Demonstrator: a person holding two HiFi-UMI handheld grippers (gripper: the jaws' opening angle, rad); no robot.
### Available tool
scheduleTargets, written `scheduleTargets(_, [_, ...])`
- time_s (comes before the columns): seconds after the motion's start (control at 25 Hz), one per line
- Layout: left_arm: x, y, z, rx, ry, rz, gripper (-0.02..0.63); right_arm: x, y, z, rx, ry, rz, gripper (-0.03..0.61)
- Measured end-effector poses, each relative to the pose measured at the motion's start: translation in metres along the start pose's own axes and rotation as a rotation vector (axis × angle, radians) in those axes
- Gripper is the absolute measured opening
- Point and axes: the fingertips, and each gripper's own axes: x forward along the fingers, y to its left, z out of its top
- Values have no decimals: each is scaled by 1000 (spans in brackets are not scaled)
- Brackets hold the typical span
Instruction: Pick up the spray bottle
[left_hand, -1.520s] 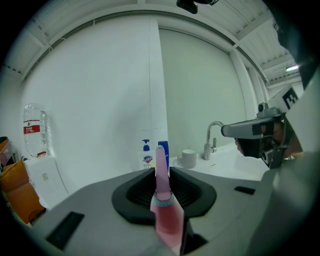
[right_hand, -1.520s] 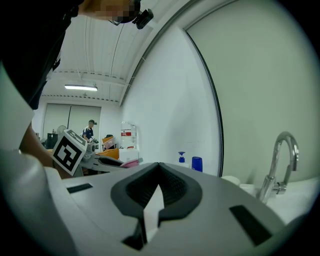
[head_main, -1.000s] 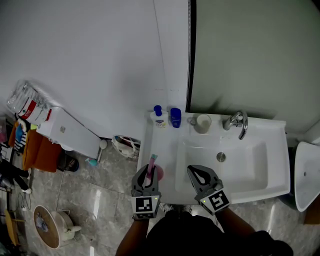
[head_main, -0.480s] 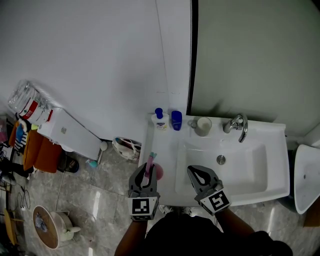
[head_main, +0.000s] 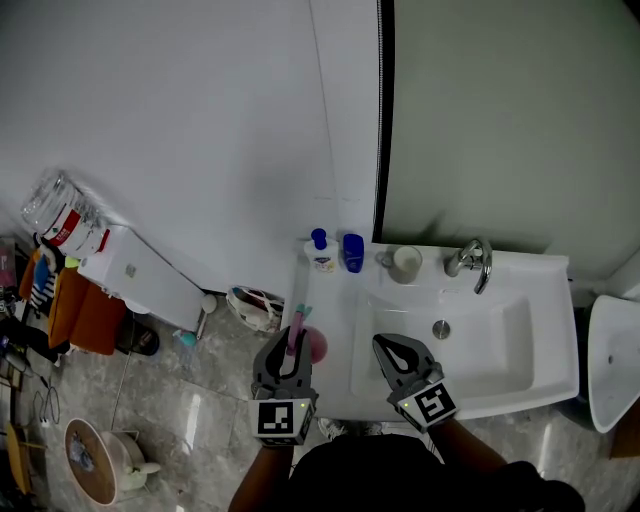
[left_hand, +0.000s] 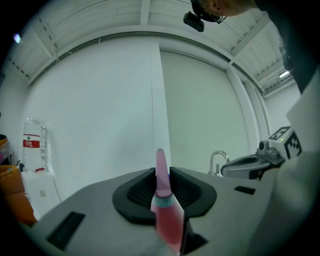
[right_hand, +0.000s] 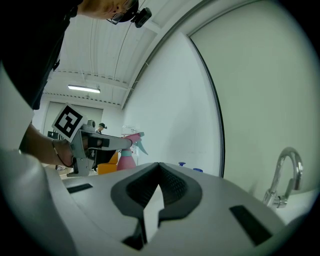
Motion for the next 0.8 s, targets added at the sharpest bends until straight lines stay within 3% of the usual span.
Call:
scheduleTargets(0.4, [-14, 6, 27, -33, -48, 0, 86, -3, 1, 20, -77, -33, -17, -2])
scheduleTargets(0.8, [-19, 1, 23, -53, -42, -10, 86, -5, 8, 16, -84, -11, -34, -2])
